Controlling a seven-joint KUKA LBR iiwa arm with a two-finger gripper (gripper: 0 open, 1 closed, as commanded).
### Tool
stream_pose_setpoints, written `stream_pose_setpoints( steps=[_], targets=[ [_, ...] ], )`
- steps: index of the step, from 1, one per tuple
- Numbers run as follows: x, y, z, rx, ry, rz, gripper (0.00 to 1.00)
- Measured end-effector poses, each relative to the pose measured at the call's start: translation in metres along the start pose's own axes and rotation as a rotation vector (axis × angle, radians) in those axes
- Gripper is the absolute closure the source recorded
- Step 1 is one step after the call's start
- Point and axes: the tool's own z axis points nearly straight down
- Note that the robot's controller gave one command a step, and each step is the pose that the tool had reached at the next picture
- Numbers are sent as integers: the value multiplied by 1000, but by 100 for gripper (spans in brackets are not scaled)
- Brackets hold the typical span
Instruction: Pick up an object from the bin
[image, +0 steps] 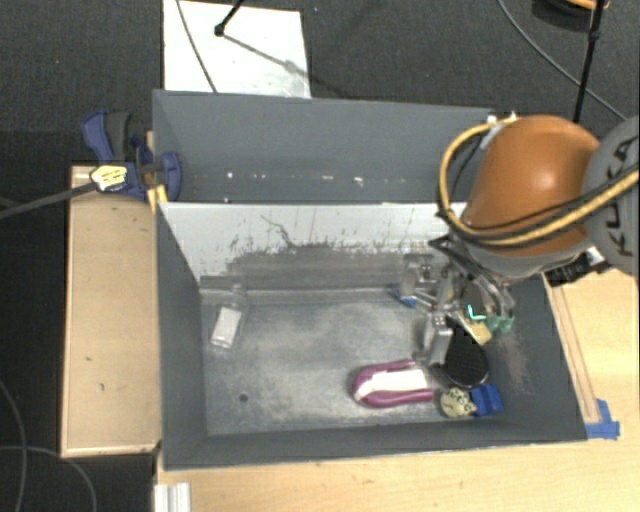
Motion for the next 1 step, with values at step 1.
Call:
stream_pose_setpoints(
  steps=[1],
  targets=[
    [42,-21,160,1,-12,-171,0]
  ],
)
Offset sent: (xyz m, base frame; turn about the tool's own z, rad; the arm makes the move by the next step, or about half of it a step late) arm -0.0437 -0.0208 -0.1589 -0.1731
